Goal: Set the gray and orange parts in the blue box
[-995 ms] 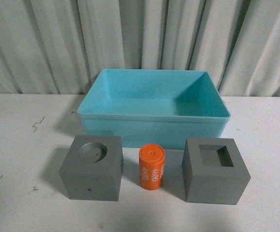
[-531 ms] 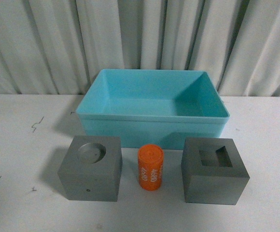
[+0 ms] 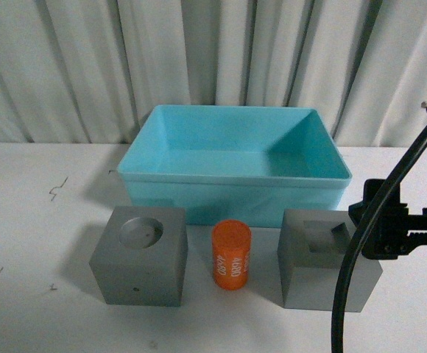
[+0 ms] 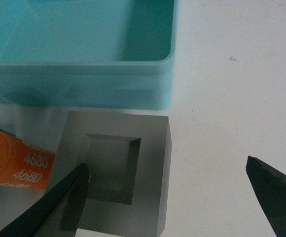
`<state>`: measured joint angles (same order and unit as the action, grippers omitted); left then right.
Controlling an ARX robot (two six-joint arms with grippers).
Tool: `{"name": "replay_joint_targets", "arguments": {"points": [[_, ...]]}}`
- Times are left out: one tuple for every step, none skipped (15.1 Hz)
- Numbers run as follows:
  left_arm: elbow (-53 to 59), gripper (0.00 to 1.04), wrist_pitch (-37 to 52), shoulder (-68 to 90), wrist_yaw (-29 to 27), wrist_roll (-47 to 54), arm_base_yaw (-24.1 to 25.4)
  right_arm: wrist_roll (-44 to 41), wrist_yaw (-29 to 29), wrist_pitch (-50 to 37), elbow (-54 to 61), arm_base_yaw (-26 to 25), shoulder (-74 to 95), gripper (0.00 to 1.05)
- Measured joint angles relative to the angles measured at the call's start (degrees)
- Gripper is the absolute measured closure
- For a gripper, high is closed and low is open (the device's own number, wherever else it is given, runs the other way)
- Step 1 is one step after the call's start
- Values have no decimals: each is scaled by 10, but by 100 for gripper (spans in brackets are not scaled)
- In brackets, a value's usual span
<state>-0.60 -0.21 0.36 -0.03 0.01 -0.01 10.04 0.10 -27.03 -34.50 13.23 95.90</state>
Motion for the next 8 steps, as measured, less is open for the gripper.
{"name": "replay_joint_targets", "arguments": {"points": [[0, 7, 0, 0, 0, 0, 0, 3, 4, -1, -4, 4, 13, 6], [0, 7, 0, 0, 0, 0, 0, 6, 5, -2, -8, 5, 25, 6], [0, 7, 0, 0, 0, 0, 0, 6, 10, -3, -12, 8, 36, 6], [0, 7, 0, 0, 0, 0, 0, 7, 14, -5, -16, 12, 49, 6], [0, 7, 0, 0, 0, 0, 0, 9, 17, -5, -24, 18, 66, 6], [0, 7, 0, 0, 0, 0, 0, 12, 19, -5, -31, 23, 77, 6], [0, 7, 0, 0, 0, 0, 0, 14, 22, -5, -37, 27, 85, 6], [0, 7, 0, 0, 0, 0, 0, 15, 26, -5, -43, 31, 92, 6]]}}
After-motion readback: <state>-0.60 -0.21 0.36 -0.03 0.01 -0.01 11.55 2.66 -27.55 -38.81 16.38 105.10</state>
